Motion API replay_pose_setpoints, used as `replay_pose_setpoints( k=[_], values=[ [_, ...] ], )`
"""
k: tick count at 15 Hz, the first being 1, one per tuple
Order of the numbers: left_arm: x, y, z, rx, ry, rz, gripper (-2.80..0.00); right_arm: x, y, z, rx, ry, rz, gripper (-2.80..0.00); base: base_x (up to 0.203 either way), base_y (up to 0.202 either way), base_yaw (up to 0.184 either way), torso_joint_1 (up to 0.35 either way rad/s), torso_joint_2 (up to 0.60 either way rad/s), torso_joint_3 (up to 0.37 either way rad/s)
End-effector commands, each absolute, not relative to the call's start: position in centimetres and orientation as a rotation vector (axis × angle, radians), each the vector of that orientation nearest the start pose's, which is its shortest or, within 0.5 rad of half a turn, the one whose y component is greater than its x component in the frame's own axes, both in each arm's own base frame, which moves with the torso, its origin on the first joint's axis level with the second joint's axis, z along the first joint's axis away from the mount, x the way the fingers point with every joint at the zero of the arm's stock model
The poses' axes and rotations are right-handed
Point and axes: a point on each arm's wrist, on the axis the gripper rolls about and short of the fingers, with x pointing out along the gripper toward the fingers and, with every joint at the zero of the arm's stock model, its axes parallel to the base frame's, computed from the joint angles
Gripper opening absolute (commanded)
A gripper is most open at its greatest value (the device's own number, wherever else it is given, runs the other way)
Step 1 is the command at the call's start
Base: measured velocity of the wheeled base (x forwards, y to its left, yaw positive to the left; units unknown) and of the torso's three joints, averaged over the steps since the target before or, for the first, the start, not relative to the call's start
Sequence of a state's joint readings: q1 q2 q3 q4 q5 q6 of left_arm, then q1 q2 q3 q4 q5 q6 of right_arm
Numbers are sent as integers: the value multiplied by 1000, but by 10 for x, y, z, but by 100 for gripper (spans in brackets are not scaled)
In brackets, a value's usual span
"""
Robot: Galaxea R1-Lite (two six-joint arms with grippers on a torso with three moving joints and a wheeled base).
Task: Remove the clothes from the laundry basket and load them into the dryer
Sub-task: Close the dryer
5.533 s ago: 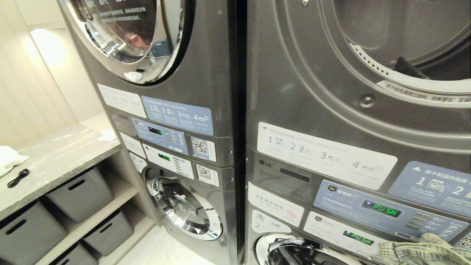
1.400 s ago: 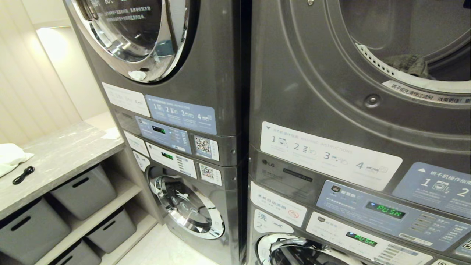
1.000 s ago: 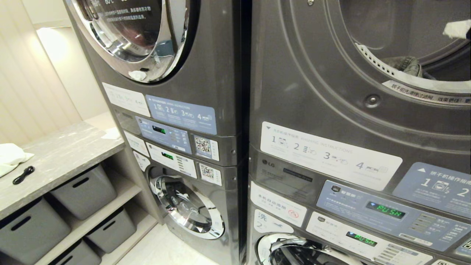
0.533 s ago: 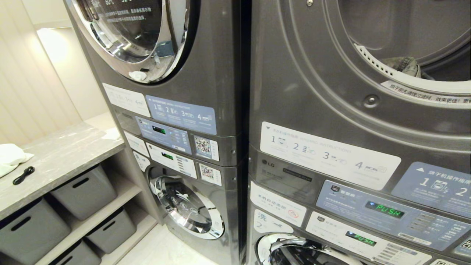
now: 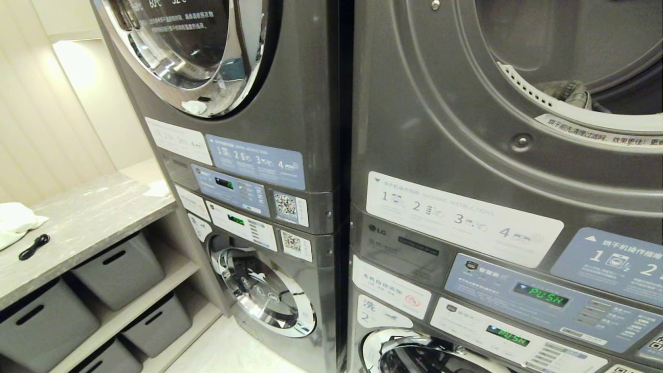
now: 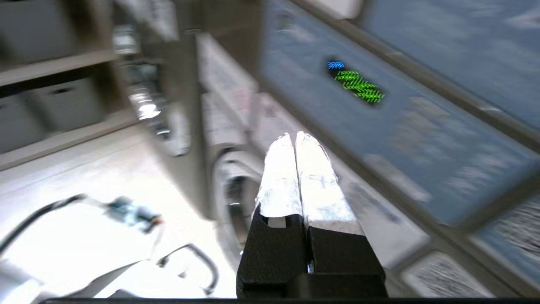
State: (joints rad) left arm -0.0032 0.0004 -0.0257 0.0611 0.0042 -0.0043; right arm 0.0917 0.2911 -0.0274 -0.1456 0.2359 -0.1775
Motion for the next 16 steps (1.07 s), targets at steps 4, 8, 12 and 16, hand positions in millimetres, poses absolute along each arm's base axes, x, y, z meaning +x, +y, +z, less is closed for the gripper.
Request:
replay_pose_setpoints(
  k=[4, 8, 12, 16],
  values=[
    [-25, 0, 76, -4, 32, 2, -280, 0, 8, 97, -152, 63, 441, -280, 0, 0, 0, 0, 0, 0],
    [-25, 0, 76, -4, 32, 2, -280, 0, 6, 94, -114, 101, 345, -280, 0, 0, 0, 0, 0, 0],
    [-25, 0, 76, -4, 34, 2, -280, -4, 1, 82, -120, 311, 188, -280, 0, 0, 0, 0, 0, 0],
    [-25, 0, 76, -4, 32, 2, -280, -5, 1, 79, -112, 333, 159, -280, 0, 0, 0, 0, 0, 0]
  ],
)
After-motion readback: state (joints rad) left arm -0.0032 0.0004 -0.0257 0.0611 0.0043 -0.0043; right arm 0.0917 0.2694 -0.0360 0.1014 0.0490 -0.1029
